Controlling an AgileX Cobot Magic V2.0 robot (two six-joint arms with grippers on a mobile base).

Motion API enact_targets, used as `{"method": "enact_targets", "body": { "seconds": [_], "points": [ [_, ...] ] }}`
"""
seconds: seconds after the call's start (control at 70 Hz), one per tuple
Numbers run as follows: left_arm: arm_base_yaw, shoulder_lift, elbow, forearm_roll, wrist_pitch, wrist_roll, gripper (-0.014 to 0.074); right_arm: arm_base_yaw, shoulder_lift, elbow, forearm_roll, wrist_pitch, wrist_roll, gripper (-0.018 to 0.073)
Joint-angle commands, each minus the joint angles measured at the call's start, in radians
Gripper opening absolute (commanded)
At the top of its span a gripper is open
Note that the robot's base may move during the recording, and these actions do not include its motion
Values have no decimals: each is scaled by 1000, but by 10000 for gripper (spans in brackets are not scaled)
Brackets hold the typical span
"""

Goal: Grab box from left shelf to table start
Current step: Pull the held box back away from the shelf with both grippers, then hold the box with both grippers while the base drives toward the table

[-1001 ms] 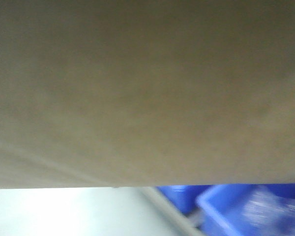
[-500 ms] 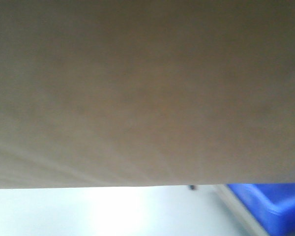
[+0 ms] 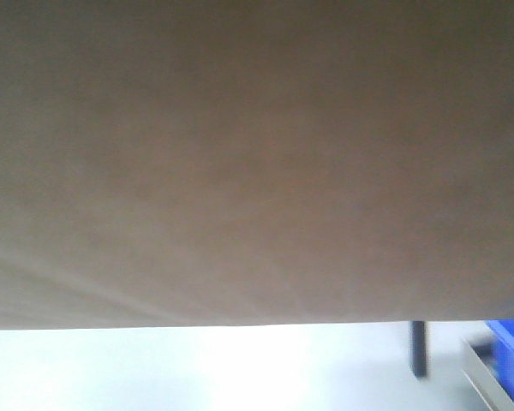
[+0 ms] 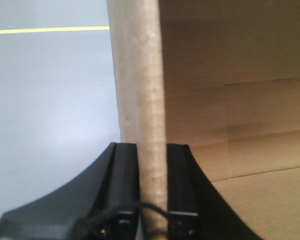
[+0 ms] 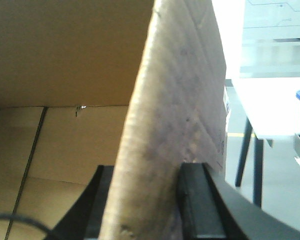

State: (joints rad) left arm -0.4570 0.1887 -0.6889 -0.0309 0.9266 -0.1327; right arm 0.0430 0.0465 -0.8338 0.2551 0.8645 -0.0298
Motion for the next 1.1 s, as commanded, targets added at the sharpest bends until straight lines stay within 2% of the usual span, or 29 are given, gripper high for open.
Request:
{"method": "enact_targets", "body": {
  "seconds": [0.0, 1.086],
  "points": [
    [-15, 9, -8, -44, 65, 20, -92, -6, 21, -21, -67, -113, -12, 59],
    [-13, 9, -8, -44, 65, 20, -92, -6, 21, -21, -67, -114, -12, 59]
  ]
}}
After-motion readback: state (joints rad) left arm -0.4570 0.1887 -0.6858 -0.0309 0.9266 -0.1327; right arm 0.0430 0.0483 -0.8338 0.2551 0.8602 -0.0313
